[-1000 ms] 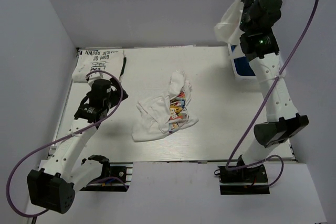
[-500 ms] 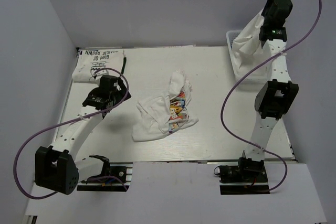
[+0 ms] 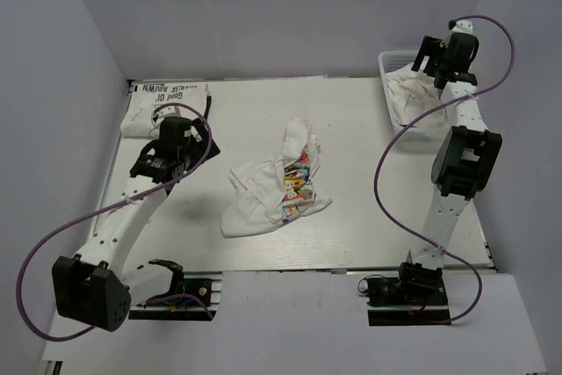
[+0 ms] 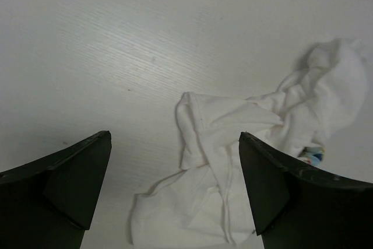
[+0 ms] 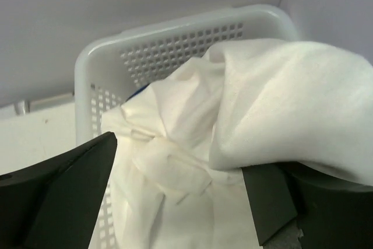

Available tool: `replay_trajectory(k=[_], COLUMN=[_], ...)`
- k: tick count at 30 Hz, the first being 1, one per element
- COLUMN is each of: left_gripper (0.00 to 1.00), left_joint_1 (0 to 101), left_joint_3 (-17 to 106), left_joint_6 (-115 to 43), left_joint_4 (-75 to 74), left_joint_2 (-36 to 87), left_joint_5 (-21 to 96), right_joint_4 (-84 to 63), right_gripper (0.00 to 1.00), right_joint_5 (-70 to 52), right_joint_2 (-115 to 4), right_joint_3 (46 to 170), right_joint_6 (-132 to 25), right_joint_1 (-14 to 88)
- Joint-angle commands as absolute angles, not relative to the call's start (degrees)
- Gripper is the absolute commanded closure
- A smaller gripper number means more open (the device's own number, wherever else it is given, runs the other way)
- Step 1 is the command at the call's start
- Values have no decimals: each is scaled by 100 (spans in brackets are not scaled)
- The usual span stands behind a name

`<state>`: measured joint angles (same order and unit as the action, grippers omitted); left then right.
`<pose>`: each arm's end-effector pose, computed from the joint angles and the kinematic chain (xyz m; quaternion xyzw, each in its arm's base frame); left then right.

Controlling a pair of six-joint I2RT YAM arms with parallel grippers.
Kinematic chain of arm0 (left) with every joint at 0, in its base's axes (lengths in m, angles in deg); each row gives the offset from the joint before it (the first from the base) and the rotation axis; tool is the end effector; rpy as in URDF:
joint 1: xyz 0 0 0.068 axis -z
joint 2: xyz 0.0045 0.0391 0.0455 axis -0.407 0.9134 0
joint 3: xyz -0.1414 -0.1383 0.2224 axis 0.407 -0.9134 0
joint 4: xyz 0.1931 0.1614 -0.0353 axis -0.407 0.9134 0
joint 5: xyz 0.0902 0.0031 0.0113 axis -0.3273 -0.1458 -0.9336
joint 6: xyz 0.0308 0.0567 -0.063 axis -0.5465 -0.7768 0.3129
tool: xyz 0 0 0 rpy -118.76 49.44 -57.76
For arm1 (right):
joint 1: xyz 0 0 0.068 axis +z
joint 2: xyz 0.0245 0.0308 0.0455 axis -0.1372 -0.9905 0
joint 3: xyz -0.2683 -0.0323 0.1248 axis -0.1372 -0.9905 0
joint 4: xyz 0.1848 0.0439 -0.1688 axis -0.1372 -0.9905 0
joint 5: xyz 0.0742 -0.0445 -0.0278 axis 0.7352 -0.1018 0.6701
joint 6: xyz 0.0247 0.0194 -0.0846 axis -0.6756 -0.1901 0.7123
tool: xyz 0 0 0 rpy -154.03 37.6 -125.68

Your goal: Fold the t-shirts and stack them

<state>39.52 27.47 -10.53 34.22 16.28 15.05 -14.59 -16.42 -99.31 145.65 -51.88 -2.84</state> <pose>0.2540 -0.0500 0.2856 -0.2170 0.8888 -0.0699 0.3976 0.5682 -0.1078 0.3196 0.1097 0.7920 -0.0309 0.5999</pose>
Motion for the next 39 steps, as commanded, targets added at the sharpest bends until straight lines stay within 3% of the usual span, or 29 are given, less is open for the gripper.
replay_trajectory(k=[1,8,13,15,16,18,27,32,37,39], left_gripper=[0,0,0,5,14,17,18,25,45,68], left_joint_1=[3975,3975,4027,4027,4114,4273,5775,6329,6515,6567], left_joint_3=[2832,1776,1583,1416,1232,1160,1914,2661,2926,2979], left_joint_6=[-986,-1240,-1521,-1574,-1575,-1575,-1873,-1926,-1874,-1821], left_joint_4=[3334,2347,2014,1593,1069,731,1344,2212,2645,2864], left_joint_2=[804,-297,-123,290,483,1104,3049,4113,4632,4685], left_joint_5=[2061,3220,4267,5337,6020,6413,5053,3901,3277,3004], right_joint_4=[-1693,-1176,-544,-358,-488,-656,-1675,-2448,-2968,-2933], right_gripper=[9,9,9,9,9,9,9,9,9,9], right_joint_5=[-1202,-735,-656,-447,-393,-261,-814,-1008,-1174,-1245], right_joint_2=[-8703,-6706,-5500,-5279,-5253,-5384,-7174,-8649,-9479,-9656], right_joint_3=[14481,12394,11151,10676,10640,10710,11597,12871,13671,13567], right_joint_6=[-4754,-4735,-4981,-5165,-5166,-5175,-5192,-5333,-5403,-5438], right_joint_1=[-83,366,979,1122,1401,1587,2756,3117,3468,3592])
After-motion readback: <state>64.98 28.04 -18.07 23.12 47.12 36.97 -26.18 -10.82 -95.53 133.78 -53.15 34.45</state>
